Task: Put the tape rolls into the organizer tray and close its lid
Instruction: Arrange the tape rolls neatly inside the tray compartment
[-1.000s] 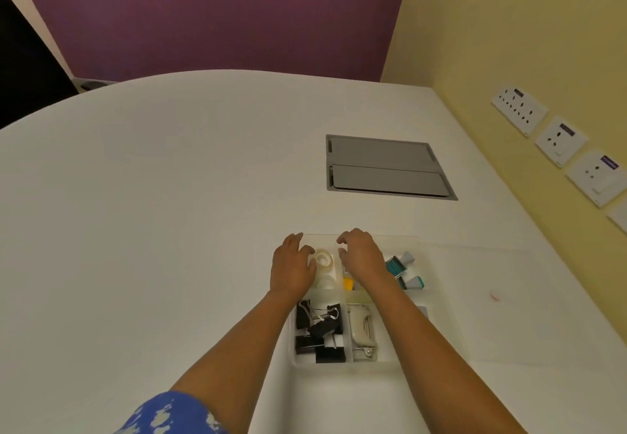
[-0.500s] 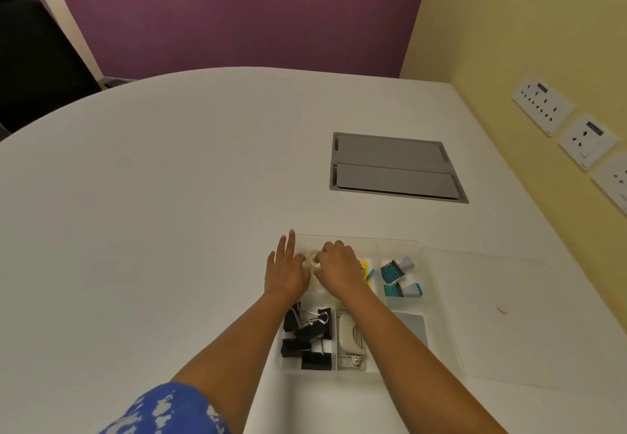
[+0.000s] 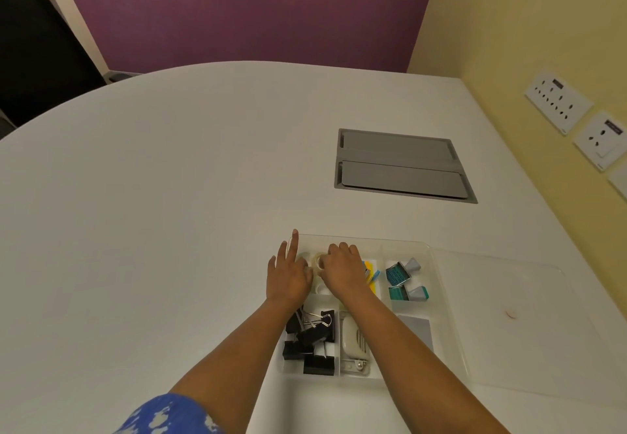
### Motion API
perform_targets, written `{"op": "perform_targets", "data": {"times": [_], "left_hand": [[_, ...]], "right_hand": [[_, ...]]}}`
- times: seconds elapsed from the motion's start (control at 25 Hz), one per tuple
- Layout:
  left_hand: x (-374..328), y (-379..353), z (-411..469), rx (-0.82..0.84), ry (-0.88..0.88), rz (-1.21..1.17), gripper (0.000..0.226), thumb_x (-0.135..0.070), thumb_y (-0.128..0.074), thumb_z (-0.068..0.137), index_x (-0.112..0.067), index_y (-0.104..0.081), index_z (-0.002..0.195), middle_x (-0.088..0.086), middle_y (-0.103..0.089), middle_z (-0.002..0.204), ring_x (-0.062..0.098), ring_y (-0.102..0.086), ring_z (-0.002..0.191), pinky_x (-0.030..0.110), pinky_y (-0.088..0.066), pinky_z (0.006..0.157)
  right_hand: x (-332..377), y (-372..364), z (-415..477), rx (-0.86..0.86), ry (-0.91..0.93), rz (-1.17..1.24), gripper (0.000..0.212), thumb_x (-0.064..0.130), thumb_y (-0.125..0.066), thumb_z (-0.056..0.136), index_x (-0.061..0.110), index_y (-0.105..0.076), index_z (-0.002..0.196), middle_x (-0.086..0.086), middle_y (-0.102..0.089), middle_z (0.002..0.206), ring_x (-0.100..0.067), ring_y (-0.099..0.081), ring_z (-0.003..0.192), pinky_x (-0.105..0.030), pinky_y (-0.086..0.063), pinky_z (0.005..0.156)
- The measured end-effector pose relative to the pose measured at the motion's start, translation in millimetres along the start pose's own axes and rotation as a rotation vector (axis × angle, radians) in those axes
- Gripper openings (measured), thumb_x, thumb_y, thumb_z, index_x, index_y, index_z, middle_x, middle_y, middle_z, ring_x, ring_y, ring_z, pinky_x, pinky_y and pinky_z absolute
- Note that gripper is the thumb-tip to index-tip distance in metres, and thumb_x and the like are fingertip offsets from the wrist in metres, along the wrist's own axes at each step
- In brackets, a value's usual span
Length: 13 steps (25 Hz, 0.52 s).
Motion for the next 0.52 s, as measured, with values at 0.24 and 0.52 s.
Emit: {"op": "perform_targets", "data": {"times": [0.24, 0.52], "left_hand": [[-1.7, 7.0, -3.3, -0.017, 0.007, 0.017, 0.041, -0.036, -0.029, 0.1, -0.017, -0.065, 0.105, -0.004, 0.006, 0.161, 0.021, -0.013, 0.147, 0.041, -0.017, 0.118], [-5.2, 11.0, -5.9, 0.005, 0.029, 0.079, 0.042, -0.036, -0.031, 0.1, -0.016, -0.067, 0.106, -0.003, 0.009, 0.16, 0.022, -0.013, 0.147, 0.044, -0.014, 0.119]], "right_hand": [[-0.2, 11.1, -5.2, -0.083, -0.043, 0.029, 0.031, 0.019, -0.042, 0.096, 0.009, -0.058, 0.121, -0.01, -0.058, 0.122, -0.027, -0.049, 0.116, -0.035, -0.035, 0.097], [8.8, 5.5, -8.9, 0.016, 0.015, -0.141, 0.032, 0.006, -0.044, 0.094, 0.004, -0.054, 0.124, -0.015, -0.052, 0.127, -0.031, -0.044, 0.122, -0.037, -0.03, 0.106]]}}
Point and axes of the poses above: each hand's wrist, its own z-axis towards the middle knuckle, its own y-axis out of the back of the hand, x = y × z, the point moved 2 cm from there along z, towards the middle knuckle
